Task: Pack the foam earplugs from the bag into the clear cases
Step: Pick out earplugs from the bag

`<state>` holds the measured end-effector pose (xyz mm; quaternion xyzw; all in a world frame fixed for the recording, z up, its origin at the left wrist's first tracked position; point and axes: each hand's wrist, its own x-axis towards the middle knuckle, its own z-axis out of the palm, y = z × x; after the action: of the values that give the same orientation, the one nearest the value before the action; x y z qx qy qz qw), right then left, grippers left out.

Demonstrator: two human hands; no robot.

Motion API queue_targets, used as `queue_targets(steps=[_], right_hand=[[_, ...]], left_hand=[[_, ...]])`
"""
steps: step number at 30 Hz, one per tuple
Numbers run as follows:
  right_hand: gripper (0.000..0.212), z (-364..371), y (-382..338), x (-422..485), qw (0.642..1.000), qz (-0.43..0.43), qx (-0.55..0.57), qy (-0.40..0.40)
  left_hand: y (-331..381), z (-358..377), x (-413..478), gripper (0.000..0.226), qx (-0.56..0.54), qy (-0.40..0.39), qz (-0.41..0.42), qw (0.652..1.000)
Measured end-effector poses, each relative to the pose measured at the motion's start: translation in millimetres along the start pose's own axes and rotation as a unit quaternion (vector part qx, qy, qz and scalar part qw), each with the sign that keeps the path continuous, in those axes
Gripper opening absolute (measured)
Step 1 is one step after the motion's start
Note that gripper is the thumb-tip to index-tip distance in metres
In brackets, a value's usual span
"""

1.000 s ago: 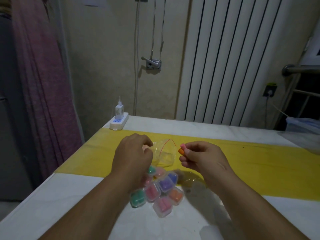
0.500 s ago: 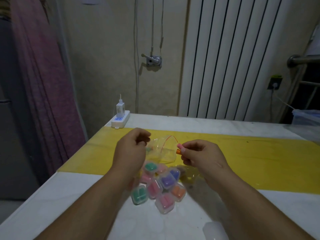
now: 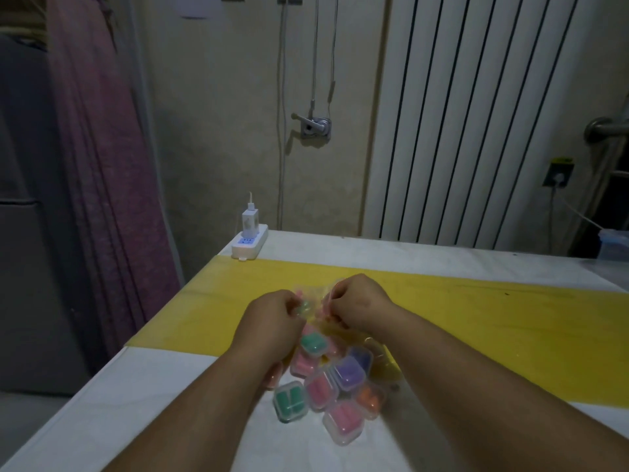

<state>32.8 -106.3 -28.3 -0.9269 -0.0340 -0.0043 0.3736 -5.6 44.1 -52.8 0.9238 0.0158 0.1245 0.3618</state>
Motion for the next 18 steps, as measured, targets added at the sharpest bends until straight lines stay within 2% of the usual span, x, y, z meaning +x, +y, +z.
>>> queue_targets(steps=[5, 10, 18], right_hand=[[0.034, 7.3, 5.1, 11.9, 0.999, -0.040, -0.016, -0.023], [0.018, 12.9, 4.3, 22.0, 0.992, -0.057, -0.093, -0.059], [0.031, 22.0, -5.1, 25.9, 0.977, -0.069, -0.181, -0.086]], left_hand=[[-2.7, 2.8, 3.5, 0.013, 0.029, 0.016, 0.014, 0.999], [-4.7, 5.9, 5.5, 0.012, 0.034, 0.015, 0.020, 0.999], [-6.7, 7.9, 7.6, 0.008, 0.036, 0.018, 0.031, 0.999]])
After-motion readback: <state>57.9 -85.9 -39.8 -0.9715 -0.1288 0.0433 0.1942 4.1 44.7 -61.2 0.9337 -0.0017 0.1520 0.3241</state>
